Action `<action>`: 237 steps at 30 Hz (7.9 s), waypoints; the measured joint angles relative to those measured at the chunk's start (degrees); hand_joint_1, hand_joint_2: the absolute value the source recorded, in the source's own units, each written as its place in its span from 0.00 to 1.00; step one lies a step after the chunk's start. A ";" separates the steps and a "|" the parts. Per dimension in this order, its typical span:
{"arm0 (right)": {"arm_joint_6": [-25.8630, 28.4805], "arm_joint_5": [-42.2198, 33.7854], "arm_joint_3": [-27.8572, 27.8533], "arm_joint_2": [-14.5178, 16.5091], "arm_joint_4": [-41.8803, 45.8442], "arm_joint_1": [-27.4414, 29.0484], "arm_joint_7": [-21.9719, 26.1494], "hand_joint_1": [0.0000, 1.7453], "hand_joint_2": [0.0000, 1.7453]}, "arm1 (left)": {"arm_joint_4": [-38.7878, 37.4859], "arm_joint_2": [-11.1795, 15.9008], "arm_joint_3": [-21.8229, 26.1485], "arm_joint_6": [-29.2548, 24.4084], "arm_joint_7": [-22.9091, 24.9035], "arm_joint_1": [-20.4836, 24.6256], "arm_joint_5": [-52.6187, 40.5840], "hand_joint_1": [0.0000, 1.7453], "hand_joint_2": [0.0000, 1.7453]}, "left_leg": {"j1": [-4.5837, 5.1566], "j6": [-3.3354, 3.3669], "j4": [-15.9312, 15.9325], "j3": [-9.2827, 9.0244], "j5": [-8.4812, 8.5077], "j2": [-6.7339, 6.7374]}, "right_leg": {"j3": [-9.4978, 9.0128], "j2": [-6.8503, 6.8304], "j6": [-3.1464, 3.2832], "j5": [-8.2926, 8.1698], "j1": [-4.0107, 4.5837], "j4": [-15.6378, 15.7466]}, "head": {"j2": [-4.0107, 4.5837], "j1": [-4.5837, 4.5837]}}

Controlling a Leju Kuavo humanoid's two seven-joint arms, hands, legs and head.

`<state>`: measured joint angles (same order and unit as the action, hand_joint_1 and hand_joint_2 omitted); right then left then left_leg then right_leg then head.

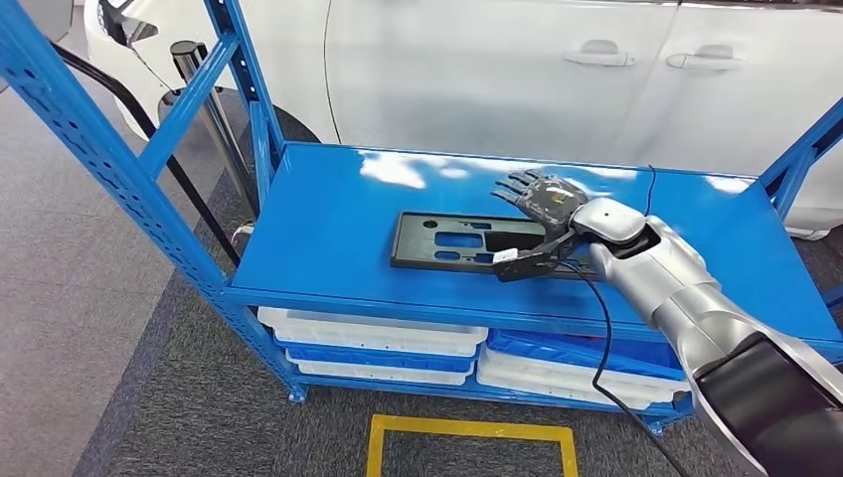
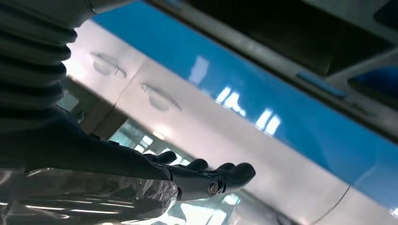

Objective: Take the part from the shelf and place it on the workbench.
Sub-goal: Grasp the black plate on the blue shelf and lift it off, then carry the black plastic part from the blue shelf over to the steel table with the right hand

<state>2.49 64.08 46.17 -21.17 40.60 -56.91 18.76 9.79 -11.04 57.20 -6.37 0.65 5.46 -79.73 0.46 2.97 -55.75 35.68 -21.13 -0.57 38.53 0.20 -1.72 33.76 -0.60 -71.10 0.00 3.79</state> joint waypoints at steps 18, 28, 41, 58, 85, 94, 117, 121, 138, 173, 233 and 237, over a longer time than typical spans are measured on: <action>-2.30 -2.24 2.82 -0.43 -1.18 -1.20 0.82 0.00 1.00 | 0.02 0.17 0.00 0.08 0.02 0.10 0.10 0.00 0.00 | -0.64 -3.49 -16.87 5.07 -9.14 0.15 | -4.18 -0.33 2.39 -9.60 -0.22 13.56 | 0.00 0.01; 2.88 -4.02 3.60 -0.40 -0.95 -1.71 0.61 0.00 1.00 | 0.02 0.16 0.00 -0.12 -0.43 0.28 0.56 0.00 0.00 | -0.72 -0.85 -1.15 -2.44 -2.95 0.25 | -2.43 -0.19 -0.30 -6.76 -0.28 9.30 | 0.00 0.01; -0.90 -8.59 3.22 -1.81 4.65 -2.09 1.87 0.00 1.00 | 0.05 0.17 0.02 -0.03 -0.74 0.25 0.58 0.00 0.00 | -0.14 -2.48 -2.92 -1.56 -4.13 0.12 | -3.57 -0.02 1.25 -9.32 -0.36 12.70 | 0.00 0.01; -3.02 -9.85 -0.24 -8.14 21.66 1.87 1.39 0.00 1.00 | 0.09 0.17 0.02 0.11 -0.40 0.40 0.60 0.00 0.00 | -0.42 -0.92 -1.40 -2.43 -3.34 0.24 | -2.71 -0.10 0.01 -7.49 -0.12 10.37 | 0.00 0.01; -0.60 -5.52 -0.25 -8.44 23.10 7.19 0.34 0.00 1.00 | 0.11 0.01 0.01 0.11 0.03 0.69 0.88 0.00 0.00 | -0.02 -1.90 -2.71 -1.97 -4.35 0.24 | -3.64 -0.08 0.98 -9.29 -0.13 12.70 | 0.00 0.01; 2.09 -4.29 0.39 -5.98 17.27 7.09 -0.11 0.00 1.00 | 0.11 -0.31 -0.02 0.14 0.05 0.82 0.70 0.00 0.00 | -0.41 -0.54 -1.37 -2.44 -3.30 0.12 | 3.43 -0.16 -0.93 -3.32 -0.51 -2.04 | 0.00 0.01; 7.84 6.02 2.62 14.59 -11.67 0.47 -8.42 0.00 1.00 | 0.13 -0.34 -1.38 0.32 0.48 1.73 -0.04 0.00 0.00 | -0.36 -2.00 -2.18 -1.90 -3.64 0.15 | -3.55 -0.13 0.61 -9.51 -0.20 12.82 | 0.00 0.01; 7.68 5.54 2.67 15.64 -13.77 -0.56 -8.33 0.00 1.00 | 0.13 -0.44 -1.44 0.16 0.50 1.76 0.00 0.00 0.00 | -0.65 -0.97 -1.42 -2.13 -3.09 0.29 | 0.66 -0.15 -0.20 -4.11 -0.24 3.54 | 0.00 0.01; 12.95 6.91 2.66 18.78 -18.61 -1.82 -10.96 1.00 1.00 | 0.15 -0.38 -1.57 -0.08 1.26 1.58 -0.21 0.00 0.00 | -0.85 -4.11 -18.14 5.60 -11.25 0.22 | -3.67 -0.23 2.50 -9.64 -0.34 13.21 | 0.00 0.01; 5.46 -28.14 -8.58 15.65 -1.62 -6.51 9.57 0.98 1.00 | 0.15 0.22 -1.37 -0.45 -1.55 0.97 1.65 0.00 1.00 | -1.31 -3.90 -8.68 1.13 -4.74 0.35 | -4.54 -0.13 1.88 -9.08 -0.24 13.15 | 0.00 0.03; -22.11 -82.20 -26.86 4.40 62.51 35.42 8.21 1.00 1.00 | 0.15 -1.11 4.97 -3.07 -9.98 1.83 10.48 0.00 1.00 | -0.77 -3.58 -13.77 2.34 -8.48 0.24 | -5.33 -0.49 2.28 -8.54 -0.12 13.40 | 0.00 0.03; -22.17 -82.74 -26.86 5.16 62.05 34.49 7.50 1.00 1.00 | 0.15 -1.27 5.30 -3.27 -9.12 2.15 10.66 0.00 1.00 | -0.42 -2.43 -2.69 -2.70 -4.52 0.20 | -4.82 -0.31 1.34 -8.75 0.14 13.05 | 0.00 0.03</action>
<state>-19.69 -18.67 19.31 -16.01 102.65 -22.42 26.25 9.94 -12.31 62.50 -9.64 -8.47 7.61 -69.08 0.04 0.54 -58.44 32.98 -25.66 -0.37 33.71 -0.11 -0.38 25.02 -0.46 -58.06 0.00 3.82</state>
